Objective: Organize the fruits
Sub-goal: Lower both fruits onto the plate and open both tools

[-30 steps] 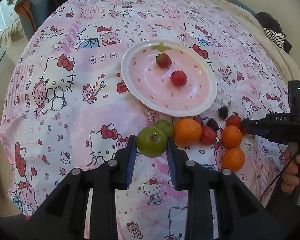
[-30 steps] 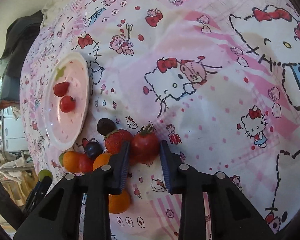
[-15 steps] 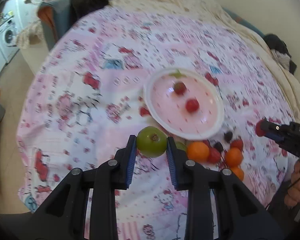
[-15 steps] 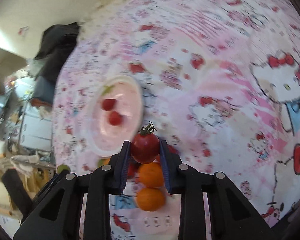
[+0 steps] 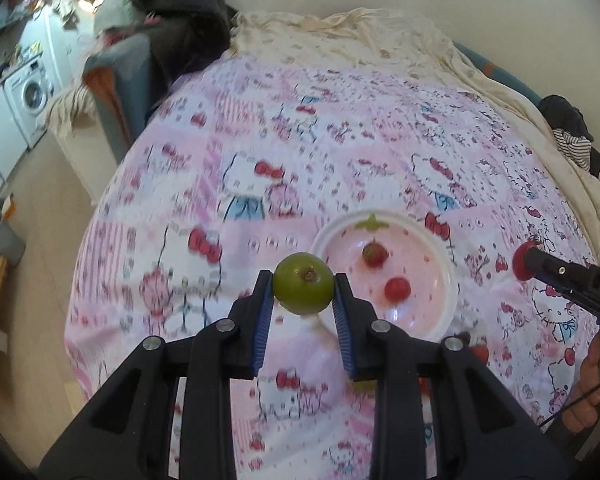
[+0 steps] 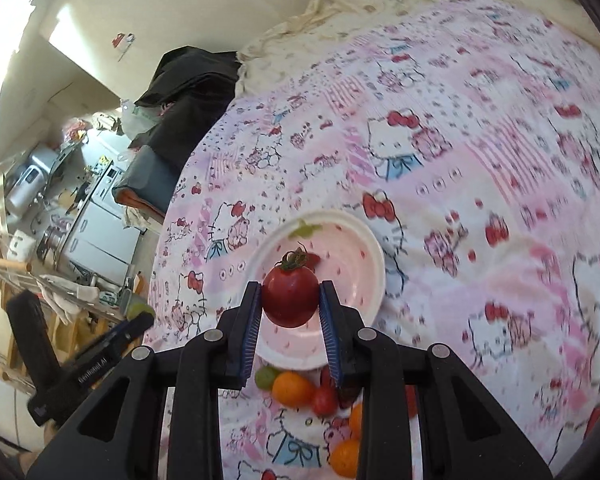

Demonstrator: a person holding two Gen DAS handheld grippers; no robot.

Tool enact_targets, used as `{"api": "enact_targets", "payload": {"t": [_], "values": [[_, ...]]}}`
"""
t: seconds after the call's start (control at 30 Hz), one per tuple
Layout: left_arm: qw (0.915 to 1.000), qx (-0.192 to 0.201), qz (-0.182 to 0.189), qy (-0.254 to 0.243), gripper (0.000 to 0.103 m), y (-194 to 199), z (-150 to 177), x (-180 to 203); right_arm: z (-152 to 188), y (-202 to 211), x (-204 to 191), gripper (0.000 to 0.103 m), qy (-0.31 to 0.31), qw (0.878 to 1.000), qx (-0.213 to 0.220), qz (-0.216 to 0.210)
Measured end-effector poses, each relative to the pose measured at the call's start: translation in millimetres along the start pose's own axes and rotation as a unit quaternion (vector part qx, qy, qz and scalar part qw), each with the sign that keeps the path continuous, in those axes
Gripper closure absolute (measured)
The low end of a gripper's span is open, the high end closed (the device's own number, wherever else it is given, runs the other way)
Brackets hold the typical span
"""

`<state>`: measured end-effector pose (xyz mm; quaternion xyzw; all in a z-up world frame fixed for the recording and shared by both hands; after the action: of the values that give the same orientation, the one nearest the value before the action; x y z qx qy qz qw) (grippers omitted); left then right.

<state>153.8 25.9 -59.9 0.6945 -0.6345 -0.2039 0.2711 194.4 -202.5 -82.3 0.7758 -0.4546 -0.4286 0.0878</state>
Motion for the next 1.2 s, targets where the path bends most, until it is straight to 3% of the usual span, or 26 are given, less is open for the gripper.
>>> {"api": "enact_targets", "payload": {"t": [0.37, 0.6, 0.8, 0.97, 1.2], "values": [[0.9982, -0.003, 0.015, -0.058, 0.077, -45.6, -23.0, 30.6, -21.5, -40.8, 6.0, 0.073, 0.022, 1.000, -0.014, 0.008], [0.9959, -0.034, 0.015, -0.083, 0.077, -86.3, -4.3, 43.2, -18.6, -86.6, 23.2, 0.073, 0.042, 0.997, -0.053, 0.033], [0.9930, -0.057, 0.024, -0.100, 0.077, -118.9, 19.7, 49.8, 3.3, -123.5, 38.0, 0.073, 0.039, 0.993, -0.108, 0.034], [0.9911, -0.078, 0.027, -0.105, 0.077, -136.5, 38.0, 47.7, 19.6, -133.1, 50.0, 0.073, 0.042, 0.988, -0.137, 0.058], [0.9909, -0.097, 0.032, -0.087, 0.077, -145.6, 42.8, 49.0, 24.3, -137.2, 53.2, 0.073, 0.032, 0.987, -0.144, 0.056]]}}
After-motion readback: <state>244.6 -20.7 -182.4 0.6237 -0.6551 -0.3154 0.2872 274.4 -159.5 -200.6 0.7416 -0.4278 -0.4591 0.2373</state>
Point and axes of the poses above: each gripper's, at about its wrist camera, not at the fingertips, and y roughly against the way its jaws point, x to its right, z to its underside, the point moved 7 cm from there along -y, roughly the way its jaws point, and after that the axes turned 12 degrees about x, right-handed, at the moved point
